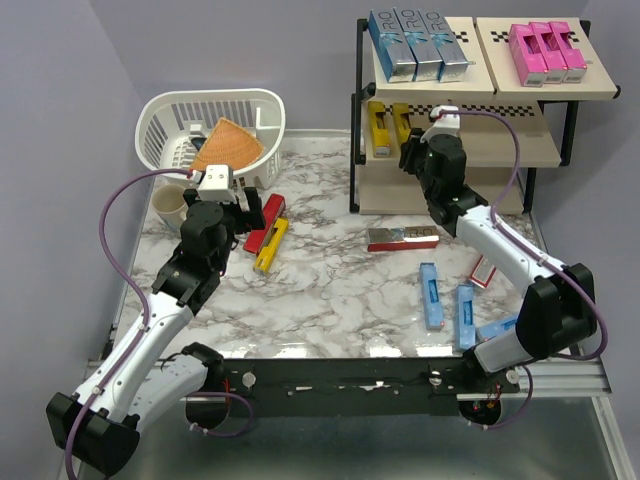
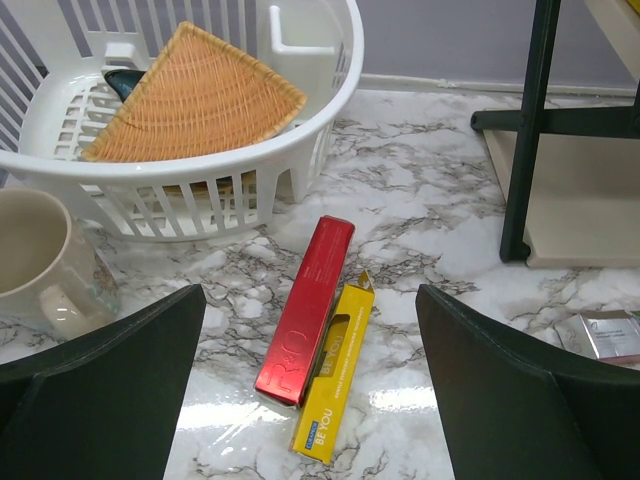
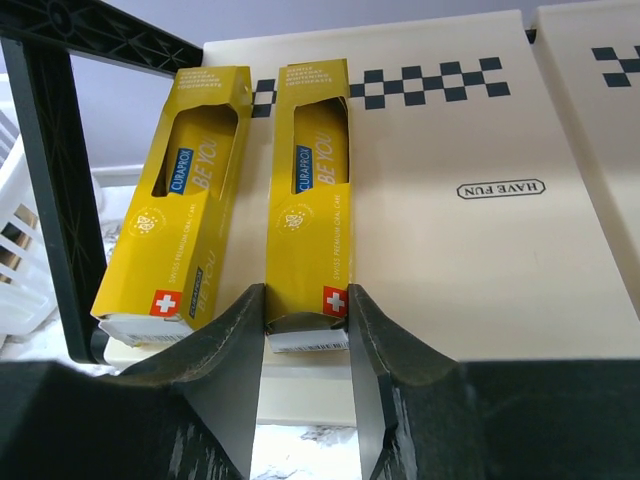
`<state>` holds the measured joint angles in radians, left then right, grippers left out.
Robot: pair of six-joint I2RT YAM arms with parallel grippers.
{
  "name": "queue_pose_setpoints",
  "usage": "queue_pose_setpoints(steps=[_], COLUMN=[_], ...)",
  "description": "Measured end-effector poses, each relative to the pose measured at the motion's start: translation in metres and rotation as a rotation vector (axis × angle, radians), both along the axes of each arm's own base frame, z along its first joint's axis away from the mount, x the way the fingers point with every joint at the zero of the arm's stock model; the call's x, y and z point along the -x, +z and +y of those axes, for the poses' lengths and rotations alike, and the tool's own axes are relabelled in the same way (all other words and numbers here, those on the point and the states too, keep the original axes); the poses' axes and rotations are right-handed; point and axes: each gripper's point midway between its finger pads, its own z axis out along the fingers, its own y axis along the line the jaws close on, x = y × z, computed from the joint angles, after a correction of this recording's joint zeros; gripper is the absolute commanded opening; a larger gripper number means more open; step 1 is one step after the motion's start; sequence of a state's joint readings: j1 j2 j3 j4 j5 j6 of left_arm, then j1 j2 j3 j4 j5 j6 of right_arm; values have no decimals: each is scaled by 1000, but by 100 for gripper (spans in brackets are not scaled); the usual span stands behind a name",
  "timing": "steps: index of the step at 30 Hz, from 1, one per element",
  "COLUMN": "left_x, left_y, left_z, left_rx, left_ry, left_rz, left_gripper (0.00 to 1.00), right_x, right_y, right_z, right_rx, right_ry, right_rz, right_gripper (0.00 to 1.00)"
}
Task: Place and organize the toothpastes onto the shelf
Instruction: Place the toothpaste on the shelf.
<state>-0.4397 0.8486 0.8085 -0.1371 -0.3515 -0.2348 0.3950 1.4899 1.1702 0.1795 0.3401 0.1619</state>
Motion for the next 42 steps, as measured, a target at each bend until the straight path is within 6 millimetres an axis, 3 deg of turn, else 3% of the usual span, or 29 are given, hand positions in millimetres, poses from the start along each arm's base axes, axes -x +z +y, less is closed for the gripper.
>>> queue_pose_setpoints(steps=[12,21,35,39,42], left_x=[-1,-1,-1,-2,-2], left_y=[-1,-2,-3,-4,-4], left_z=[-1,-1,-2,-2,-2], left_rx=[-1,-2,-3,-3,-4], left_ry=[-1,-3,-6,-6,-7], left_rz=[4,6,9,11,13], left_gripper=[99,99,99,99,99], right_x=[-13,-13,-1,1,2], right_y=[-1,0,11,10,9], right_z=[16,23,25,26,25], right_rx=[-33,-83,-129,-133,-135], right_ry=[52,75,105,108,108], right_rz=[0,5,-10,-7,-4], right_gripper=[42,55,43,45,52])
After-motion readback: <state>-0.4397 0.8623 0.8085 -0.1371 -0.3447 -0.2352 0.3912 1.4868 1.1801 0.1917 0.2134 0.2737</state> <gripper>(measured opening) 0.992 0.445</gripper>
